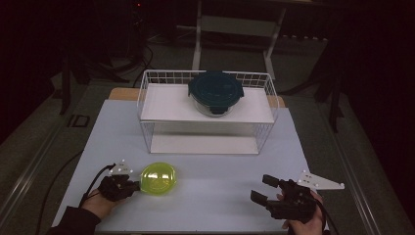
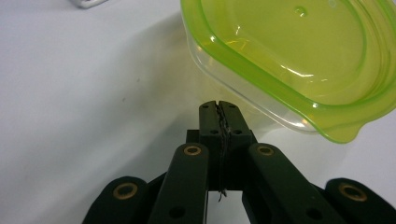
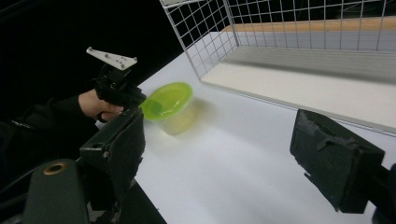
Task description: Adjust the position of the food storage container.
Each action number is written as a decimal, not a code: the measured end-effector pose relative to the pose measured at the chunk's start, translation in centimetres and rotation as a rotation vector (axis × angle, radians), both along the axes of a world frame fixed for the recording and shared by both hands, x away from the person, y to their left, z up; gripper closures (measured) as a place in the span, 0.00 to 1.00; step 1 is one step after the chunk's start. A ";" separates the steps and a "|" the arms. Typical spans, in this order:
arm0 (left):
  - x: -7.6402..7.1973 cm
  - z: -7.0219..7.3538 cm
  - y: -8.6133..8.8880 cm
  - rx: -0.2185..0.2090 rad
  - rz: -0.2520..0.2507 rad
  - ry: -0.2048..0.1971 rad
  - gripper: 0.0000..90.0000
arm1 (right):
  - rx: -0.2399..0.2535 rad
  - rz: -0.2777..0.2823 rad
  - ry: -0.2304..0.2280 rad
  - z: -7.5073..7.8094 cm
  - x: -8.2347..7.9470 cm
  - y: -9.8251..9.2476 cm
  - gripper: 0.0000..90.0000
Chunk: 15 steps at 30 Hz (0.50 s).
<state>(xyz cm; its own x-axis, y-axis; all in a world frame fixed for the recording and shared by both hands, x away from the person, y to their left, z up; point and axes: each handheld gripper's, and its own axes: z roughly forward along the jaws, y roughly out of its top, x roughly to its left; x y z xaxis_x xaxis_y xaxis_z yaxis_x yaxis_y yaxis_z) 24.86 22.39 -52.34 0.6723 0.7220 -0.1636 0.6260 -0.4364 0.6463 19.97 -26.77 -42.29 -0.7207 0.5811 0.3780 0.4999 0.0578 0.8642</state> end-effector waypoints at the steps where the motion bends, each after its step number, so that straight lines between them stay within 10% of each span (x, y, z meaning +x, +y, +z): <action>1: 0.1 0.0 -0.1 -0.002 -0.002 0.002 0.98 | 0.001 0.001 0.001 0.0 0.0 0.0 0.20; 15: 1.2 0.0 -2.0 -0.006 -0.038 0.001 0.98 | -0.002 0.001 0.003 -0.1 -0.1 0.0 0.20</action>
<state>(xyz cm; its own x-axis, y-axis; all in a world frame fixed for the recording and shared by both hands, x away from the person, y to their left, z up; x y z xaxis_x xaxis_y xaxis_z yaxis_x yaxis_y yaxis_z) 26.09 20.39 -52.38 0.6987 0.6952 -0.1689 0.6101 -0.4556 0.6483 19.86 -26.78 -42.34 -0.7202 0.5811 0.3790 0.5021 0.0595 0.8628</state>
